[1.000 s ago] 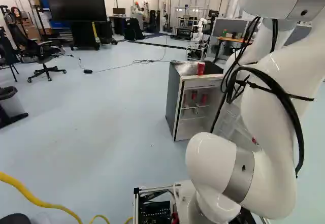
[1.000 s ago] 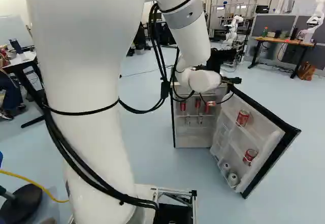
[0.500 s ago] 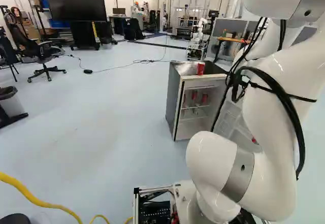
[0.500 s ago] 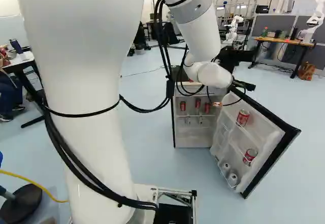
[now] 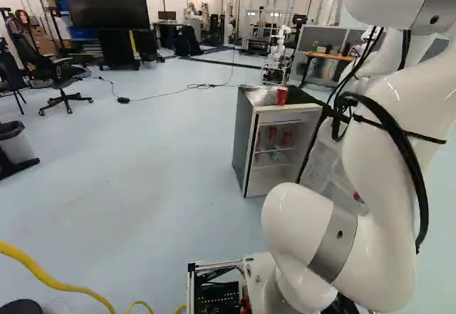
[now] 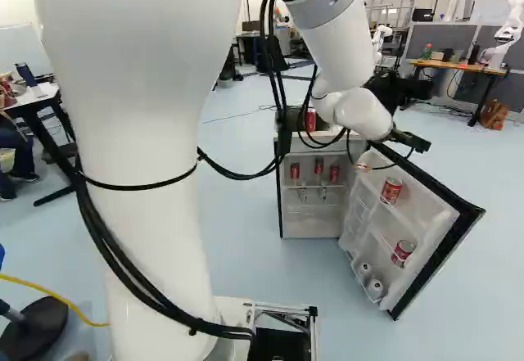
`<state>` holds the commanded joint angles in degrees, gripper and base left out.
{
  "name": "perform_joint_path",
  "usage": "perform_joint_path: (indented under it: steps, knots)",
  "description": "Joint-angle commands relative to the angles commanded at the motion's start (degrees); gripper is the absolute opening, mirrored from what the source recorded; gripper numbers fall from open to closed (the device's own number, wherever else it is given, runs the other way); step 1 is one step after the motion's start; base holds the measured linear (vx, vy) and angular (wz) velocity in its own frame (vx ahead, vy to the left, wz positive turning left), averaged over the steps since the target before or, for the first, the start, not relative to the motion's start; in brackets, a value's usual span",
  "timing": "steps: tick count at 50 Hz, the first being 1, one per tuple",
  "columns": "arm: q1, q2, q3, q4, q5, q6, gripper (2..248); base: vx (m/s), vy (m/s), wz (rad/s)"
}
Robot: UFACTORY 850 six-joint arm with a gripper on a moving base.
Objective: Grab a drink from the fridge
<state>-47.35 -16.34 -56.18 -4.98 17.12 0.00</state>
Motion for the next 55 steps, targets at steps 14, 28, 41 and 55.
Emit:
perform_joint_path:
  steps: [14, 28, 41, 55]
  knots:
    - [-1.51, -1.05, -3.17, 0.00, -2.52, 0.00, 247, 0.000, 0.000, 0.000]
    - [-2.94, -2.25, -6.50, 0.00, -5.24, 0.00, 247, 0.000, 0.000, 0.000]
    - [-4.21, -3.48, -9.73, 0.33, -8.86, 0.00, 247, 0.000, 0.000, 0.000]
    - [-5.36, -6.22, -13.59, 1.01, -13.32, 0.00, 247, 0.000, 0.000, 0.000]
